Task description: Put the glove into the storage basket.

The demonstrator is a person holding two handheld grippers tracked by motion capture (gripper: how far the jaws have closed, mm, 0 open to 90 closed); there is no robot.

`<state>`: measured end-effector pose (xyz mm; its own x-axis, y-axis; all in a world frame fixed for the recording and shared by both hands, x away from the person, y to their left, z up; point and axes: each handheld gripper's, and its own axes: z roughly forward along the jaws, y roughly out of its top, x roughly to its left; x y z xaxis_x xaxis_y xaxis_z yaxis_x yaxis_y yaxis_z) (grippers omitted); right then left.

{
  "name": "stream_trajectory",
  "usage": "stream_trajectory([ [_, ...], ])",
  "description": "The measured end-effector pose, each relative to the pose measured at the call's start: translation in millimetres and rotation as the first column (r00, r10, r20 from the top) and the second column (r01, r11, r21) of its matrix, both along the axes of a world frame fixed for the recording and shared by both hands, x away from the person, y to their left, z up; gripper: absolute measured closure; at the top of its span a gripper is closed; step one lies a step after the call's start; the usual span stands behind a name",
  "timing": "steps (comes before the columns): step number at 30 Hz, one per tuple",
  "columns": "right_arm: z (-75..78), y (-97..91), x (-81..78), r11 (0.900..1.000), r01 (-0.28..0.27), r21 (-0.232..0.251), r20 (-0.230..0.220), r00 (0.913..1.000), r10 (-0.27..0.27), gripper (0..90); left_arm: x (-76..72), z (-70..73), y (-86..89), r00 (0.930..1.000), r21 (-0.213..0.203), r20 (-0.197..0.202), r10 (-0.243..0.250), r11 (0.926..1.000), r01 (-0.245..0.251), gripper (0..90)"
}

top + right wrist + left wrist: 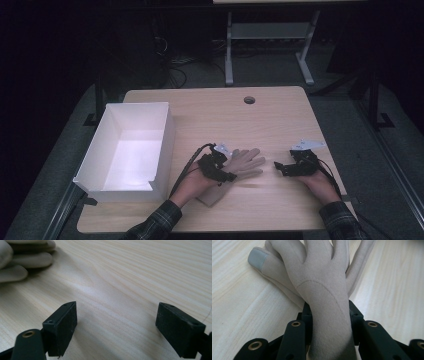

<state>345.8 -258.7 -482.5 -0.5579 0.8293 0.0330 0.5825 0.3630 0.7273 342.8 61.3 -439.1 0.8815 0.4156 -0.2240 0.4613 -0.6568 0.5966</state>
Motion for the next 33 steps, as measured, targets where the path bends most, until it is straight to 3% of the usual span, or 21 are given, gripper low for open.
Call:
stream_trajectory([
  [6,0.1,0.4,-0.3,1.0000,0.002,0.004,-0.004,1.0000,-0.002,17.1,-3.3,23.0,4.9,0.9996,-0.032,-0.011,0.027,0.9991,-0.027,66.9],
  [13,0.0,0.2,-0.2,1.0000,0.001,0.001,-0.003,1.0000,-0.001,17.1,-1.8,53.2,8.5,0.9991,-0.029,0.003,0.041,0.9987,-0.041,66.9],
  [23,0.1,0.2,-0.2,1.0000,0.001,0.002,-0.004,1.0000,-0.001,17.1,10.0,96.4,21.2,0.9989,-0.054,0.006,0.047,0.9975,-0.046,66.9],
  [33,0.1,0.1,-0.2,1.0000,0.001,0.002,-0.004,1.0000,-0.001,17.1,22.7,125.2,43.9,0.9975,-0.062,0.028,0.064,0.9961,-0.063,66.9],
])
